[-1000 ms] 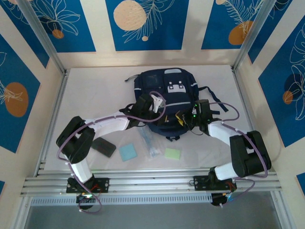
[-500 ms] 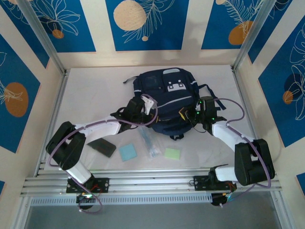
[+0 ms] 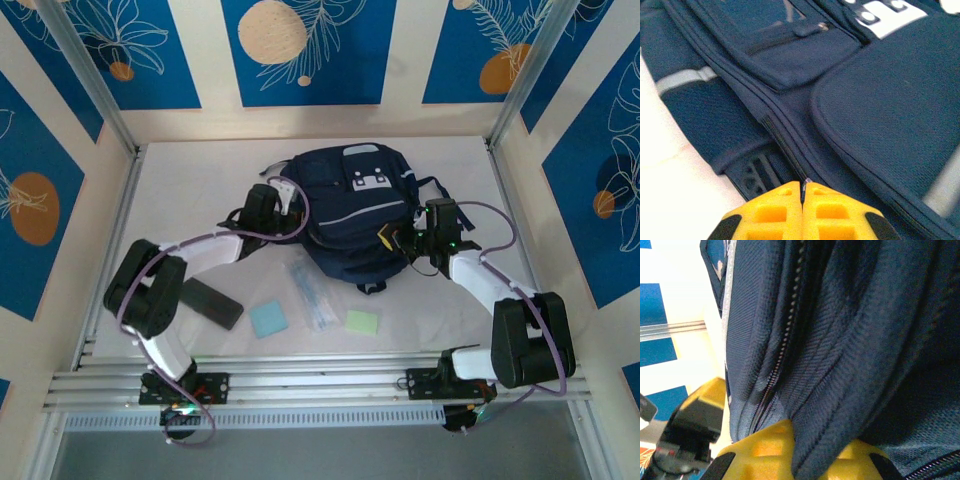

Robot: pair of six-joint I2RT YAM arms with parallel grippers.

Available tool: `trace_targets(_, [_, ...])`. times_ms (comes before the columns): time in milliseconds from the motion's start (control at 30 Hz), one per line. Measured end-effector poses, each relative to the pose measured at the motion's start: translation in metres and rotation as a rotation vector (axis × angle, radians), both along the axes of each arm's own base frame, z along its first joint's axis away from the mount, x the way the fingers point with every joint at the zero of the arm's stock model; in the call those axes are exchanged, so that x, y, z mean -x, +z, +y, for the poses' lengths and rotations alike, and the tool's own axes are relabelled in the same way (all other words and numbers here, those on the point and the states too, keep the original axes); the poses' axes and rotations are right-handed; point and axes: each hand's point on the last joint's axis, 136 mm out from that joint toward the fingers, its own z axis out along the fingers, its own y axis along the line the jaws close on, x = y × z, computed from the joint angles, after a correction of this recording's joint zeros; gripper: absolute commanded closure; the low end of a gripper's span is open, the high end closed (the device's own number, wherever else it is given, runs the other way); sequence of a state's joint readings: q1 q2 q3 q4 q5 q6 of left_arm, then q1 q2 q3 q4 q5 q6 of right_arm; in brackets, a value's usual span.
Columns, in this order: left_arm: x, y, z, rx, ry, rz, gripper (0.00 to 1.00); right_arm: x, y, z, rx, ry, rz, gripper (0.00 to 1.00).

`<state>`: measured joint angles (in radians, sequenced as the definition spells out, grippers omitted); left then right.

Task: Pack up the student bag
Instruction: Unzip the student bag at the center of the table, then pick up the compass set from the bottom-center of the table.

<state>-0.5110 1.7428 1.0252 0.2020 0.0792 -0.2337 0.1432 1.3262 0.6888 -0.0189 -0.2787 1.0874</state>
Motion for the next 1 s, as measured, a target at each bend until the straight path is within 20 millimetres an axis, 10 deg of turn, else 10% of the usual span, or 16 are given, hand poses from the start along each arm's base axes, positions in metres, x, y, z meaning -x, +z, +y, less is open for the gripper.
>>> trace_targets(200, [-0.018,-0.006,0.002,0.007,0.058,0.003,0.97,-0.003,-0.003,0.002,0.013,0.033,0.012,0.91])
trace_targets(367, [-0.02,-0.005,0.01,0.014,0.102,0.016,0.42,-0.002,0.002,0.008,0.037,0.092,-0.004,0.4])
trace_targets(533, [-0.016,0.019,0.028,0.017,0.153,0.018,0.03,0.01,0.018,0.021,0.108,0.191,-0.039,0.25])
trace_targets(733, [-0.001,0.052,0.039,0.043,0.177,0.016,0.0,0.043,0.037,0.048,0.206,0.356,-0.078,0.24])
trace_targets(1000, [0.013,0.048,0.062,0.094,0.238,0.131,0.0,0.117,0.003,0.106,0.349,0.662,-0.001,0.05])
